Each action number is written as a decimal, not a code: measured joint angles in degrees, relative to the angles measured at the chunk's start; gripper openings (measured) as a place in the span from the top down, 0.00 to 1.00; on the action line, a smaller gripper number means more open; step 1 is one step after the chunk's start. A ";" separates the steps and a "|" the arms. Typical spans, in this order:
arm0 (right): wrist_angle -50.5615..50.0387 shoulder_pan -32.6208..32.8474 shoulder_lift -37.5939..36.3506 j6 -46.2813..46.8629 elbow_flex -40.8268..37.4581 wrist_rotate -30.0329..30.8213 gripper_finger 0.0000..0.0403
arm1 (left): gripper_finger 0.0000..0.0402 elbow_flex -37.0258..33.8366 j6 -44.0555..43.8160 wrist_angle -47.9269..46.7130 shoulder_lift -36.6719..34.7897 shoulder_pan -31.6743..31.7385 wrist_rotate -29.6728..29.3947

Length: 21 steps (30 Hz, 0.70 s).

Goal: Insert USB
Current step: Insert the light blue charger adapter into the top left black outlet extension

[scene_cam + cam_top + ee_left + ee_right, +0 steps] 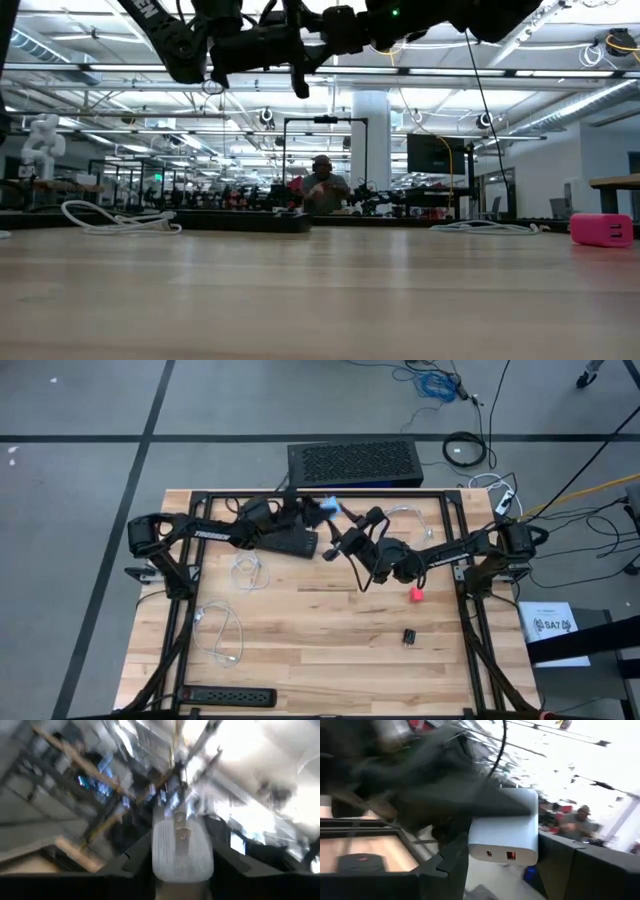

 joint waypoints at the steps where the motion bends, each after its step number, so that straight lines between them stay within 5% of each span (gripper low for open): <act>1: -0.38 0.02 -0.51 -0.68 0.05 0.85 0.60 | 0.56 -0.04 0.74 -0.75 0.13 0.04 0.36; 6: -7.22 0.42 -3.27 0.33 0.09 5.17 0.60 | 0.50 0.00 5.99 -4.01 0.04 0.69 1.33; 13: -29.17 0.59 -8.80 18.75 0.09 4.21 0.60 | 0.49 -0.03 18.70 -9.61 -0.28 0.84 3.22; 16: -41.01 0.29 -12.41 32.69 0.16 -0.09 0.60 | 0.49 -0.22 28.86 -17.00 -1.35 0.68 1.97; 21: -53.52 -1.89 -16.25 49.17 0.22 -11.96 0.60 | 0.48 -0.19 48.86 -25.20 -4.35 -2.60 -10.85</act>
